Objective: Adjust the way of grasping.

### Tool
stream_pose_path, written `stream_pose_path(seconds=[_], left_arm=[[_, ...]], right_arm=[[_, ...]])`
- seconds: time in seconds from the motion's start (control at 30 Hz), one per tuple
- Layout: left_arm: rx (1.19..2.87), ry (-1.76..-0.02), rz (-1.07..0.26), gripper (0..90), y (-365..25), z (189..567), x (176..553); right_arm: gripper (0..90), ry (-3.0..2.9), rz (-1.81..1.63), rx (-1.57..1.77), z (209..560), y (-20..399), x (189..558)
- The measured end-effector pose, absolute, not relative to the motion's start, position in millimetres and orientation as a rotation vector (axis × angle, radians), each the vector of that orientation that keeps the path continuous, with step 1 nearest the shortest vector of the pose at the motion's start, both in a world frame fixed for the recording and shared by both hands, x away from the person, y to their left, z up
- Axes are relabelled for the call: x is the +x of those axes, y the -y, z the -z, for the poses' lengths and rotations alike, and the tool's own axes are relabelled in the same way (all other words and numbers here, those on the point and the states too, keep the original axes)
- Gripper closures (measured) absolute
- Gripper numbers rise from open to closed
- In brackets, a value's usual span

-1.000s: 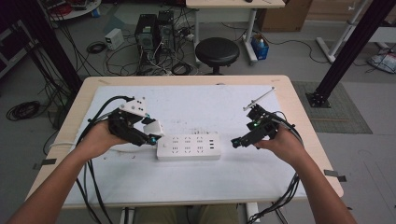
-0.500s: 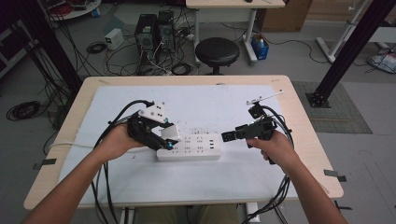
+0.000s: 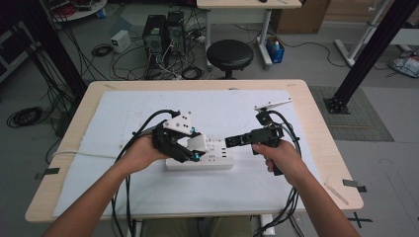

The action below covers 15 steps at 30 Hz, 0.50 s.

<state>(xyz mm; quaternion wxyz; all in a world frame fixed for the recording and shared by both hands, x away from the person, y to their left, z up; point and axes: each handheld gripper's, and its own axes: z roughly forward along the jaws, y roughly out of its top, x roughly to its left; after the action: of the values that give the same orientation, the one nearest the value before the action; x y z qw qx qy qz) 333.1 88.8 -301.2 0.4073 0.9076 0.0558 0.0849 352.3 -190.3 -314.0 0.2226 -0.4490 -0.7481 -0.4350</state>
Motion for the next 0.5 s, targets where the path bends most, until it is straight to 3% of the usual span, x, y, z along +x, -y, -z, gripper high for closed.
stream_pose_path(seconds=[0.23,0.33,0.5], left_arm=[[2.280,-0.083,-0.220,42.4,-70.9,301.5,330.4],[2.275,-0.067,-0.218,42.4,-65.3,301.4,330.1],[2.275,-0.052,-0.225,42.4,-60.9,302.2,329.4]], right_arm=[[6.2,2.008,1.167,-1.234,318.5,177.2,355.1],[13.4,2.007,1.150,-1.217,319.9,172.6,356.0],[16.0,1.993,1.136,-1.219,322.2,168.2,358.0]])
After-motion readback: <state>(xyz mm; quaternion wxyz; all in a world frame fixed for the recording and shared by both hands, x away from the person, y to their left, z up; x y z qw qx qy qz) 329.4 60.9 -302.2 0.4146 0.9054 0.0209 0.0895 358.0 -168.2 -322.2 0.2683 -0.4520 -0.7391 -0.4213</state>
